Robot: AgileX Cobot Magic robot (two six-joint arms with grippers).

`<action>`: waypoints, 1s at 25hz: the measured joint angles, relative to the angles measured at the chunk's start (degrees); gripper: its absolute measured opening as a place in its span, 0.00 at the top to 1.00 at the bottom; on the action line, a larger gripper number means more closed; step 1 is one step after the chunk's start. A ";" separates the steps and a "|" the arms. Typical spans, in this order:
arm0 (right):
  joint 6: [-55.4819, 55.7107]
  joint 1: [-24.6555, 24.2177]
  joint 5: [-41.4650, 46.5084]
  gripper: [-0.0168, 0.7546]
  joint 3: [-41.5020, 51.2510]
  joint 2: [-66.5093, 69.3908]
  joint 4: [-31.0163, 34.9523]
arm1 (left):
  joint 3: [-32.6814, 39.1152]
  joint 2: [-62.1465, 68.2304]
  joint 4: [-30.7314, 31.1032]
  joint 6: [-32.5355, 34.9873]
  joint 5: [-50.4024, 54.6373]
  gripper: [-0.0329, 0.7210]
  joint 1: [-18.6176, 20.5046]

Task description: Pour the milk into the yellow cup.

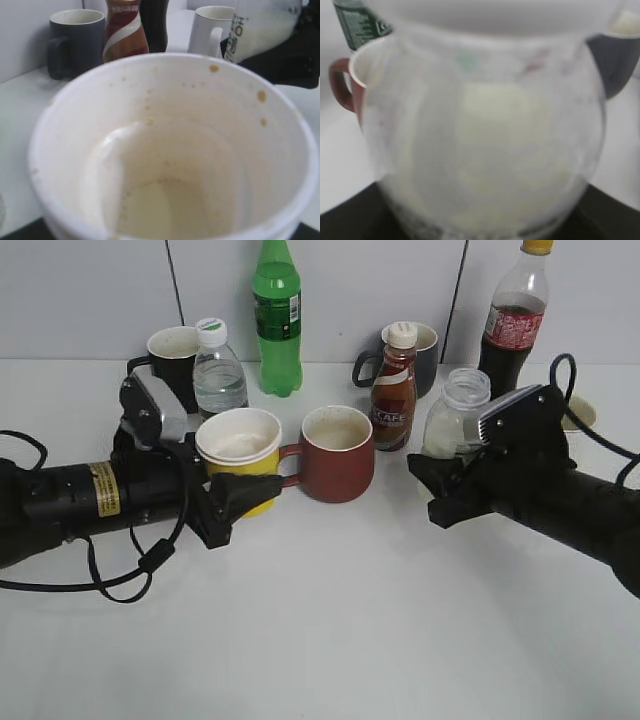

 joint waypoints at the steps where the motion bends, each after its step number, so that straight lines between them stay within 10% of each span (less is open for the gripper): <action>1: 0.00 0.00 0.81 0.41 0.00 -1.26 -0.70 | -0.03 -0.14 0.82 -0.97 0.92 0.42 -0.33; 25: -3.81 4.00 6.04 0.41 0.05 -8.88 -4.49 | -0.23 -0.53 6.42 -6.17 1.89 0.42 -7.34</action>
